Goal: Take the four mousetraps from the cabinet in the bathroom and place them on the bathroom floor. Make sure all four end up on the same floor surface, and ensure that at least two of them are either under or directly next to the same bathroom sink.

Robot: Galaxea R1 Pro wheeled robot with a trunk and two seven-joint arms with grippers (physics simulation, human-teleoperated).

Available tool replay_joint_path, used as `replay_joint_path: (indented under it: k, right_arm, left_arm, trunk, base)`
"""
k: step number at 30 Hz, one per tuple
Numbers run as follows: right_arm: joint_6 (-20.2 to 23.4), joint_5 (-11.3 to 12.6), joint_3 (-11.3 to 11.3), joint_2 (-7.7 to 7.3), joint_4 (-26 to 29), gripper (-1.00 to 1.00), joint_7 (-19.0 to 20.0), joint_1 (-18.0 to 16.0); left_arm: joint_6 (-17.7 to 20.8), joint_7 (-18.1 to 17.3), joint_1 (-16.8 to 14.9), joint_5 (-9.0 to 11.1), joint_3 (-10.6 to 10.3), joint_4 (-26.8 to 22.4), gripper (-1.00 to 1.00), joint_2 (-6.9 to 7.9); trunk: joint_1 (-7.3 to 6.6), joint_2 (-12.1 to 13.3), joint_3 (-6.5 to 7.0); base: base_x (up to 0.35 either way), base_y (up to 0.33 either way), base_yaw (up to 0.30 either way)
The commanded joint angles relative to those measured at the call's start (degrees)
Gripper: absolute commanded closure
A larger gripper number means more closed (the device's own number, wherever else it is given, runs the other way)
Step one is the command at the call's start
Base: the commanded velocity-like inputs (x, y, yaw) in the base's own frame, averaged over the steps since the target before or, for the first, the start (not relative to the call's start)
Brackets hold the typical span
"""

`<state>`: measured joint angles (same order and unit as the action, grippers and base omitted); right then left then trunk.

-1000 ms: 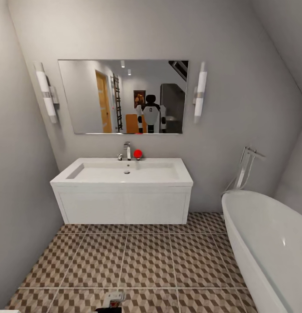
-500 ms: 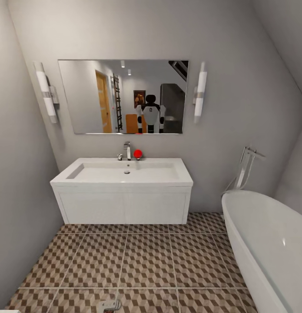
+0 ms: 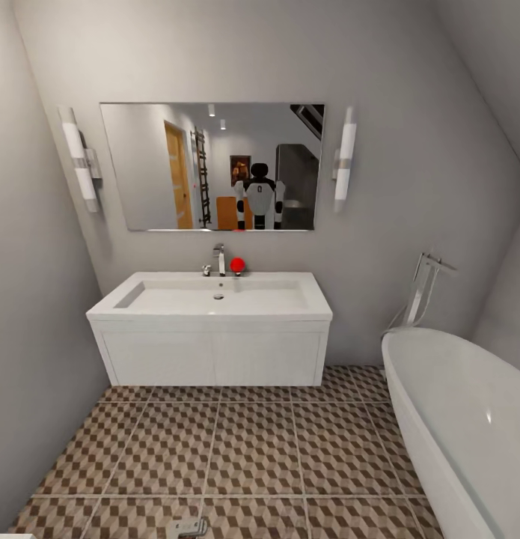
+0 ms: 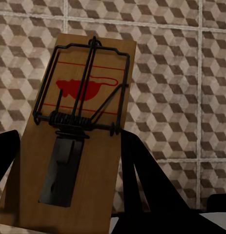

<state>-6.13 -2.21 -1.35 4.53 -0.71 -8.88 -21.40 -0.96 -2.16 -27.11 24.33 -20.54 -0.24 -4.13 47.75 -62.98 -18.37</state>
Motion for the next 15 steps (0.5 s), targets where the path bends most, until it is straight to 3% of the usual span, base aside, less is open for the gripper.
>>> replay_joint_path:
  k: [1,15]
  right_arm:
    - [-0.13,-0.16,-0.09,0.02,-0.08,1.0,-0.23,-0.05]
    - [-0.31,-0.16,-0.08,-0.07,-0.08,1.0,-0.26,-0.05]
  left_arm:
    - [-0.1,-0.04,-0.05,0.37,-0.46,0.06,1.0,0.0]
    - [-0.1,-0.05,-0.06,0.09,-0.53,-0.02,1.0,-0.12]
  trunk:
    - [0.0,-0.04,-0.07]
    - [0.0,-0.04,-0.07]
  base:
    - [0.0,0.0,0.0]
    - [0.0,0.0,0.0]
